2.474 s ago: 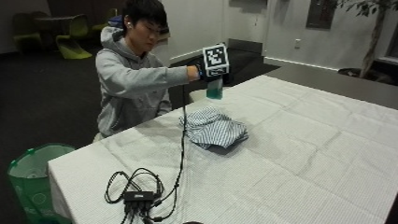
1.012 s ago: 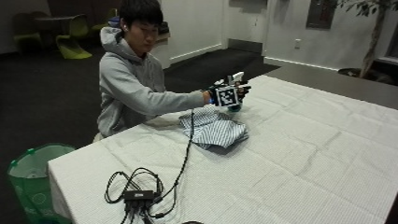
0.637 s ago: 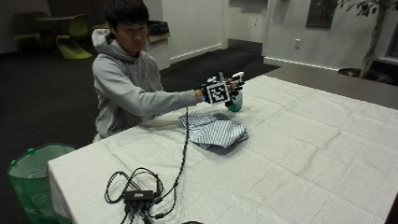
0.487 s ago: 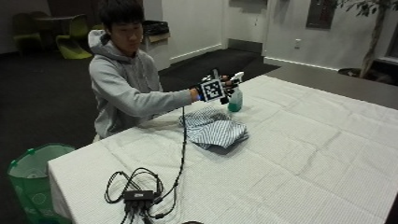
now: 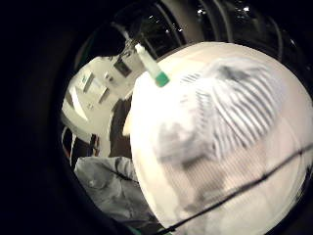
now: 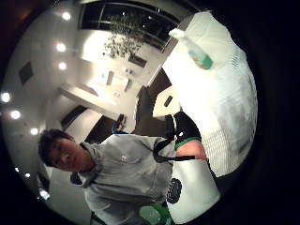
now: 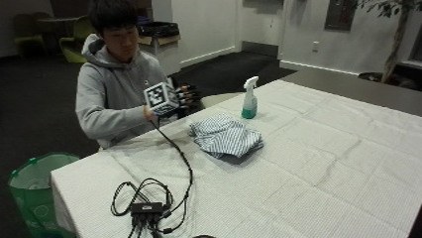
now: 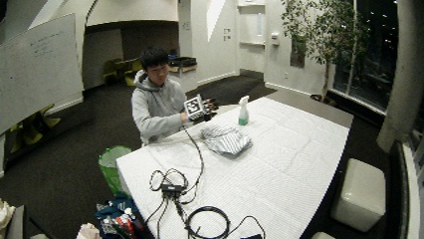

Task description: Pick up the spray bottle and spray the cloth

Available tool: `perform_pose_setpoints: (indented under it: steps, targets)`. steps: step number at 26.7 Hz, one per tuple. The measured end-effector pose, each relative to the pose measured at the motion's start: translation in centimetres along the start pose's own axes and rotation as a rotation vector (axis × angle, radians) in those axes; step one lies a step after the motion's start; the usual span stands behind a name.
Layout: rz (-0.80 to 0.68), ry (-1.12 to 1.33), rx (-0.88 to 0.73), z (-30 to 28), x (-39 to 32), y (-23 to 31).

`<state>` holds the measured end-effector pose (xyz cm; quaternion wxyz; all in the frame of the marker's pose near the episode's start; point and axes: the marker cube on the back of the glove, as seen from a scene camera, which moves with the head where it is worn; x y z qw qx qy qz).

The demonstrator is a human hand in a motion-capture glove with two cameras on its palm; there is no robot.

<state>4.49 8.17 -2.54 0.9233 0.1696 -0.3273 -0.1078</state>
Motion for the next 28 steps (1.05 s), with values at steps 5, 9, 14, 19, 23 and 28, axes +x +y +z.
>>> perform_pose_setpoints:
  steps: [5, 9, 14, 19, 23, 28]
  targets:
    - [0.099, 0.205, 0.268, -8.3, 4.1, 9.1]
    - [0.165, 0.329, 0.427, -10.3, 7.5, 14.2]
    - [0.197, 0.34, 0.5, -11.2, 11.1, 16.4]
    - [0.168, 0.442, 0.486, -12.0, 11.4, 16.4]
    - [0.194, 0.468, 0.463, -11.6, 11.2, 16.9]
    - [0.202, 0.468, 0.464, -12.1, 11.5, 16.7]
